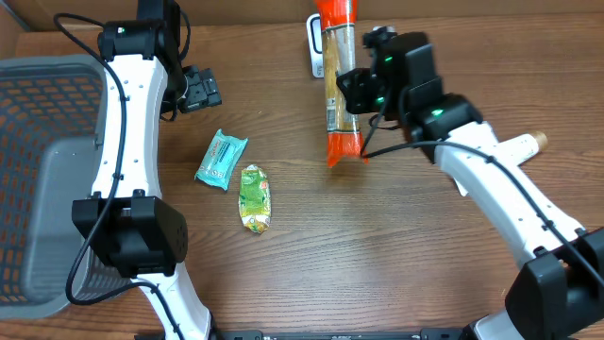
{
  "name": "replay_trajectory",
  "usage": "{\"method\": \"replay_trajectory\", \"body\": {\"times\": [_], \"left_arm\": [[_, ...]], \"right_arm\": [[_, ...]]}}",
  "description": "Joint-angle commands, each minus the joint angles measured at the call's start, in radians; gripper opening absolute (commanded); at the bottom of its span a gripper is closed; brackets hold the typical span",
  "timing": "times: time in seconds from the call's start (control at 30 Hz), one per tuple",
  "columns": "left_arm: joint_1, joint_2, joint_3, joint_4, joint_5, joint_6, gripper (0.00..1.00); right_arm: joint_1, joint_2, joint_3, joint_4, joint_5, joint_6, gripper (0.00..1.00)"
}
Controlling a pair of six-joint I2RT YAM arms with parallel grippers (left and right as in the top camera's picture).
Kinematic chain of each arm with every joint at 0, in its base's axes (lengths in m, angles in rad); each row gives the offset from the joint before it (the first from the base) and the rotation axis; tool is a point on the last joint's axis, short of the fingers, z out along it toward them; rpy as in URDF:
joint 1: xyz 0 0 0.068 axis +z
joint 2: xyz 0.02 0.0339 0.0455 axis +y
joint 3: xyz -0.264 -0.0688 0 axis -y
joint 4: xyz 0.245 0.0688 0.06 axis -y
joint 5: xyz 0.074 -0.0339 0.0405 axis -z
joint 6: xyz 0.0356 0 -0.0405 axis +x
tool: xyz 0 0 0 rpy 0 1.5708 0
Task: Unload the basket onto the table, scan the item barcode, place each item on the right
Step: 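Lift the spaghetti pack and hold it before the white scanner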
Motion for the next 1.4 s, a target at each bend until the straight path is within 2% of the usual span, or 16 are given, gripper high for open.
{"method": "replay_trajectory", "body": {"times": [0.0,0.07,0.1,0.3,0.47,0.9,1.37], "left_arm": [[0.000,0.010,-0.003,-0.002,-0.009,0.019,1.00],[0.000,0.010,-0.003,-0.002,-0.009,0.019,1.00],[0.000,0.010,-0.003,-0.002,-0.009,0.019,1.00],[0.000,0.010,-0.003,-0.002,-0.009,0.019,1.00],[0.000,0.010,-0.003,-0.002,-0.009,0.019,1.00],[0.000,0.010,-0.003,-0.002,-0.009,0.019,1.00],[0.000,0.010,-0.003,-0.002,-0.009,0.019,1.00]], "right_arm": [[0.056,-0.040,0.037,0.148,0.443,-0.235,0.04],[0.077,-0.015,0.037,0.255,0.517,-0.356,0.04],[0.088,0.013,0.037,0.341,0.538,-0.473,0.04],[0.090,0.117,0.037,0.509,0.454,-0.922,0.04],[0.078,0.190,0.037,0.606,0.295,-1.113,0.04],[0.073,0.394,0.048,1.087,0.280,-1.199,0.04],[-0.017,0.516,0.196,1.047,0.193,-1.218,0.04]]}}
